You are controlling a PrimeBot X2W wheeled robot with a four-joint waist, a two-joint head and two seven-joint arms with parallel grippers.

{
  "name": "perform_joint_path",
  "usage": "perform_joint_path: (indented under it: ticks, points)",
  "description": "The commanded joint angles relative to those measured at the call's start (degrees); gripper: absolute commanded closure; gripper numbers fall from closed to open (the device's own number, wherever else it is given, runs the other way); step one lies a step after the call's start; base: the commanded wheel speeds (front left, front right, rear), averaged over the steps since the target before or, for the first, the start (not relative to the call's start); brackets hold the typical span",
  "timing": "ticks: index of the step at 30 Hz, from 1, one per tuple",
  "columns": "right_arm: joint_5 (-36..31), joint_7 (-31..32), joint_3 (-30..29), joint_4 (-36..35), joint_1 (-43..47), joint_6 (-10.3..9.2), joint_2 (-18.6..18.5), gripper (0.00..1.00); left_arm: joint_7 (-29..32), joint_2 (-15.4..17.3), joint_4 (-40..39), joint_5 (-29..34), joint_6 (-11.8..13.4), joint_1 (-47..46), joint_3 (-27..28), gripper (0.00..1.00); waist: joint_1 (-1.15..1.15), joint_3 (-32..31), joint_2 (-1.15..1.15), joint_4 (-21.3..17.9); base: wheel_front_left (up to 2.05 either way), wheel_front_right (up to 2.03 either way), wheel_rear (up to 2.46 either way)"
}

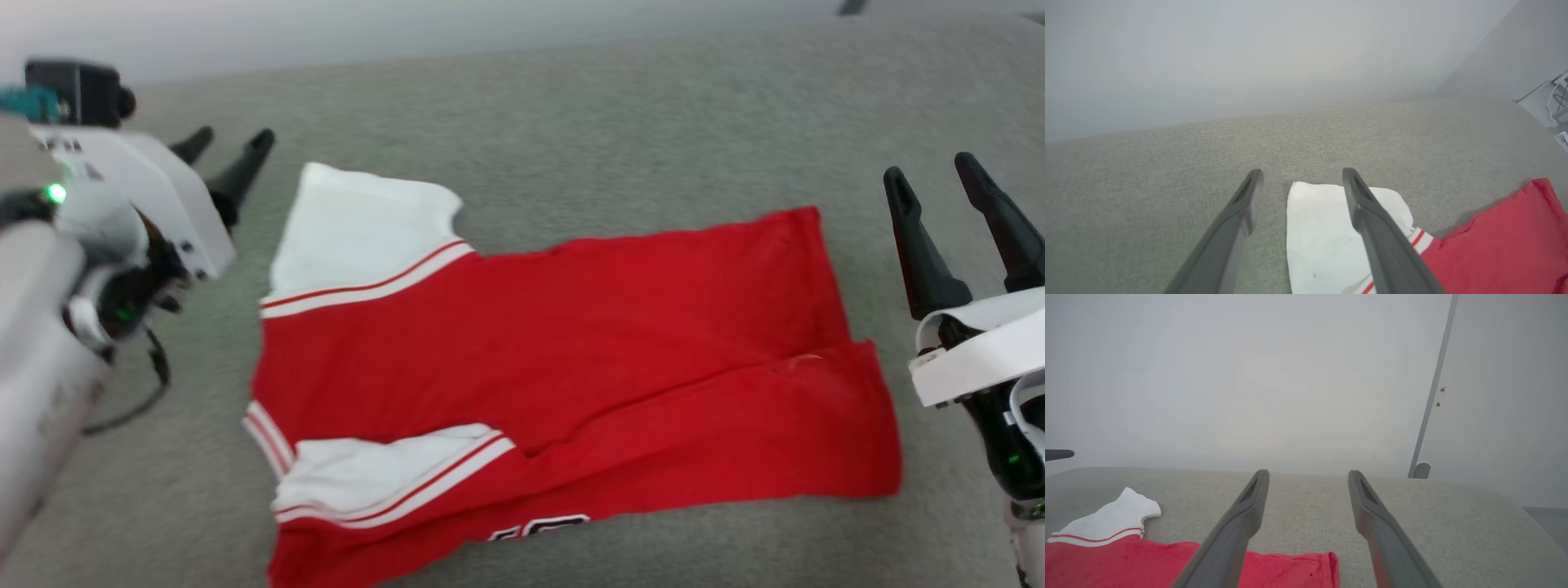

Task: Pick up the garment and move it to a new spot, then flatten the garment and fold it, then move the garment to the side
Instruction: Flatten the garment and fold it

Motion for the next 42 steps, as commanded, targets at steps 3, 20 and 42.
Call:
perform_joint_path:
  ticks: [3,20,42]
  points:
    - [-0.57,-0.18,0.26,-0.82,0.96,-0.04,0.73,0.0,3.86,-0.94,5.29,-0.01,-1.13,-3.71,-0.81,0.0,0.0,3.01,0.0,-5.0,0.0,0.0,0.0]
    - [-0.15,1.58,-0.22,-4.99,2.33,-0.04,1.61,0.0,29.96,-3.17,24.45,-0.75,-4.79,-12.46,-7.47,0.0,0.0,6.32,0.0,-9.97,0.0,0.0,0.0]
    - [12.38,43.19,18.33,18.25,-27.59,-0.04,-7.62,0.0,29.78,-8.94,20.59,-3.93,-6.19,-15.57,-8.68,1.0,0.0,9.95,0.0,-3.78,0.0,0.0,0.0]
